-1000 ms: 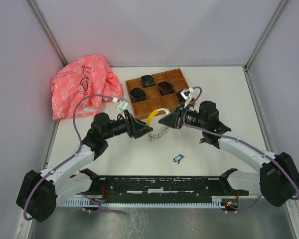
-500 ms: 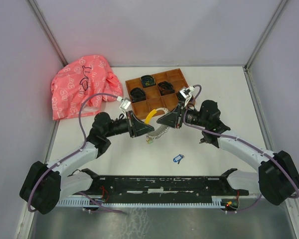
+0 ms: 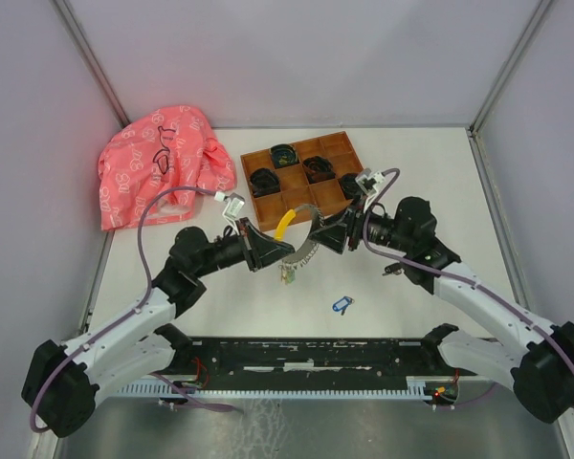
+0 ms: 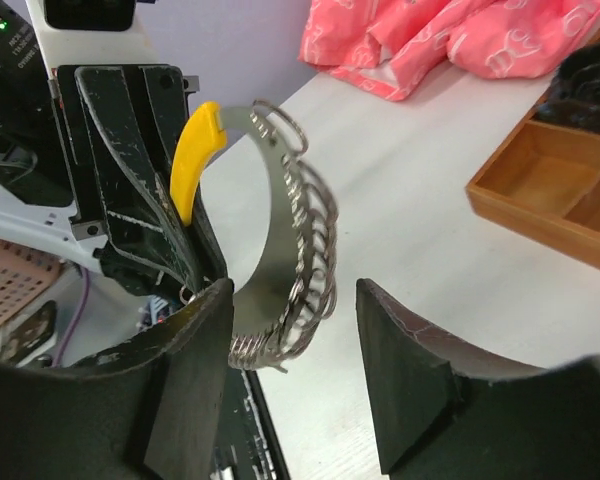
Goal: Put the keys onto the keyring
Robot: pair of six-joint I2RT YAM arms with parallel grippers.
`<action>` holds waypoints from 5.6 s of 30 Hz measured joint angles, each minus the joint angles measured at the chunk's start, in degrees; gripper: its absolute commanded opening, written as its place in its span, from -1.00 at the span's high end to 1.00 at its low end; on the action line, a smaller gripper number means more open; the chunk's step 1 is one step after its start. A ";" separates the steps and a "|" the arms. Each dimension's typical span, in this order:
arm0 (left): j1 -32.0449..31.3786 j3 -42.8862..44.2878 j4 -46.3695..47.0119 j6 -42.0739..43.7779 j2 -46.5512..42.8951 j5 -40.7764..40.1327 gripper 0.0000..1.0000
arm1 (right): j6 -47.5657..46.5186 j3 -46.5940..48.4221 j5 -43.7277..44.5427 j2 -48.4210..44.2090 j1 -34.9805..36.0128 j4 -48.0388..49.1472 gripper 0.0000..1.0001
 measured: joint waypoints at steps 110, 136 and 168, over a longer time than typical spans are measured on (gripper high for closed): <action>-12.90 -10.27 -5.29 -7.76 -10.78 -41.77 -0.12 | -39.52 -11.17 25.70 -6.54 21.81 4.02 0.98; -12.87 -14.53 -1.03 29.99 -10.67 -34.51 -0.22 | -44.00 -6.10 19.04 2.69 17.29 -6.82 0.98; -12.48 -15.45 12.04 42.64 0.79 -22.49 -0.15 | -44.57 -4.98 10.43 5.40 16.11 -6.93 0.98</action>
